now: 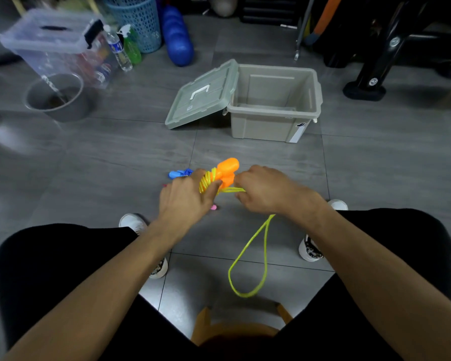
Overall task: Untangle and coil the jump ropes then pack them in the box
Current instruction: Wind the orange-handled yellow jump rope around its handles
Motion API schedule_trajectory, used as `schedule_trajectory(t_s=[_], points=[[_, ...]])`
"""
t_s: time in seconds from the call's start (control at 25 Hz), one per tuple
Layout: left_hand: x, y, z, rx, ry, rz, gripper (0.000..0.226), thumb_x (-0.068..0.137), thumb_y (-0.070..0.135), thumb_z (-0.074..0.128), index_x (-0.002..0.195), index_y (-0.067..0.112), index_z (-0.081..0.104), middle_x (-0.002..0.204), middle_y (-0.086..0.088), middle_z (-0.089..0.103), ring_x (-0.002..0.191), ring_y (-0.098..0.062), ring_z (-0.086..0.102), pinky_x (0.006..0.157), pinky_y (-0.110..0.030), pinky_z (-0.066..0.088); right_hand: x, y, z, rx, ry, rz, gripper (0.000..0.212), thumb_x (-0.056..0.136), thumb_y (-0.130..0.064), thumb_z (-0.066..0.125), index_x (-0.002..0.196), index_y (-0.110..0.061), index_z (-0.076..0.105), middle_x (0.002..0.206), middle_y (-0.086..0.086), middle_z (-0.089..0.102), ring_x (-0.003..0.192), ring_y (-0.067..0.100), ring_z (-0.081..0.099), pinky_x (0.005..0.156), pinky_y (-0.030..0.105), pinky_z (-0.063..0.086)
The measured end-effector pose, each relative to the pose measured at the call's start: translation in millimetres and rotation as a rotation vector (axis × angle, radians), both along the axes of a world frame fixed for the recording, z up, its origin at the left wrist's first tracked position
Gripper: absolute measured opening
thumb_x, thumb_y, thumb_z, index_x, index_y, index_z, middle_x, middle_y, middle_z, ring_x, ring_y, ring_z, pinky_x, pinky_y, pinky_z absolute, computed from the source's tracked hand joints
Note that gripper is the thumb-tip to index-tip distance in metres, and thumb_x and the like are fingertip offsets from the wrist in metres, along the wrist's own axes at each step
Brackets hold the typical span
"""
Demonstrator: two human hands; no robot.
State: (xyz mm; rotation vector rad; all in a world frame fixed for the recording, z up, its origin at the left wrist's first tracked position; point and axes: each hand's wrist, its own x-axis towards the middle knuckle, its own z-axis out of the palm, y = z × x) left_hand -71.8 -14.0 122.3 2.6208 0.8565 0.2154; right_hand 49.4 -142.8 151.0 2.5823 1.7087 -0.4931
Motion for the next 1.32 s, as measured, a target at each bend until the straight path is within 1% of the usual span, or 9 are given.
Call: schedule_trajectory(t_s=[0.16,0.44,0.6,0.72,0.8,0.92,1.08,1.2,1.32], points=[[4,3,-14,0.150,0.213,-0.119,0.053,0.090,0.064,0.035,0.116,0.022,0.056,0.088,-0.010,0.070,0.088,-0.034,0.065,0.070,-0.035,0.047,4,-5,12,0.049,0.087,0.030,0.017,0.091,-0.028,0.049,0.100,-0.017,0.058,0.105,0.009,0.062,0.101,0.030,0.056,0.073,0.034,0.041],[-10,1,-19,-0.005,-0.106,-0.570,0.062,0.094,0.063,0.021,0.107,0.016,0.059,0.064,-0.005,0.061,0.055,-0.028,0.058,0.051,-0.031,0.044,50,-9,-4,0.331,0.292,-0.040,0.024,0.088,-0.040,0.058,0.089,-0.019,0.069,0.084,-0.002,0.063,0.082,0.019,0.057,0.077,0.040,0.049],[-11,1,-10,-0.137,-0.138,-0.439,0.048,0.075,0.070,0.055,0.086,0.024,0.064,0.057,0.007,0.054,0.053,-0.010,0.054,0.050,-0.025,0.041,52,-9,-12,0.394,0.449,-0.089,0.020,0.088,-0.029,0.066,0.087,-0.011,0.071,0.079,0.004,0.067,0.073,0.013,0.056,0.071,0.028,0.043],[-8,-1,12,-0.585,-0.272,-0.222,0.027,0.082,0.033,0.073,0.082,0.008,0.065,0.056,0.001,0.060,0.043,0.000,0.054,0.042,-0.018,0.043,61,-18,-20,0.406,0.641,-0.226,0.017,0.090,-0.024,0.063,0.077,-0.016,0.069,0.065,0.004,0.058,0.060,0.007,0.046,0.060,0.025,0.039],[-7,-2,26,-0.785,-0.369,-0.031,0.014,0.090,0.011,0.065,0.085,-0.001,0.061,0.053,0.004,0.060,0.041,-0.001,0.058,0.040,-0.010,0.040,62,-27,-29,0.408,0.692,-0.293,0.023,0.093,-0.023,0.059,0.072,-0.023,0.067,0.058,-0.001,0.050,0.052,0.003,0.042,0.054,0.022,0.036],[0,0,34,-0.867,-0.472,0.203,0.021,0.095,0.020,0.058,0.089,0.000,0.060,0.050,0.008,0.062,0.041,-0.003,0.060,0.036,-0.012,0.036,45,-27,-34,0.292,0.637,-0.282,0.026,0.097,-0.026,0.053,0.081,-0.013,0.070,0.059,-0.006,0.050,0.052,0.001,0.045,0.058,0.021,0.036],[6,18,8,-0.491,-0.305,0.332,0.039,0.083,0.052,0.062,0.079,0.013,0.057,0.062,0.001,0.060,0.055,-0.015,0.060,0.049,-0.025,0.042,-5,-9,-22,0.044,0.362,0.035,0.023,0.099,-0.029,0.044,0.092,-0.012,0.057,0.094,0.014,0.063,0.088,0.027,0.056,0.070,0.032,0.038],[4,21,-13,-0.102,0.023,0.129,0.040,0.086,0.059,0.053,0.090,0.019,0.056,0.078,-0.009,0.065,0.079,-0.033,0.060,0.061,-0.033,0.040,-17,-2,-3,-0.013,0.077,0.105,0.018,0.095,-0.024,0.045,0.103,-0.012,0.055,0.106,0.014,0.061,0.097,0.034,0.058,0.064,0.031,0.032],[0,11,-21,0.110,0.170,-0.131,0.051,0.086,0.067,0.040,0.108,0.025,0.058,0.079,-0.007,0.068,0.076,-0.032,0.065,0.066,-0.033,0.048,9,-4,18,0.034,-0.032,0.028,0.025,0.092,-0.038,0.051,0.106,-0.019,0.060,0.109,0.009,0.062,0.103,0.030,0.057,0.069,0.031,0.036]])
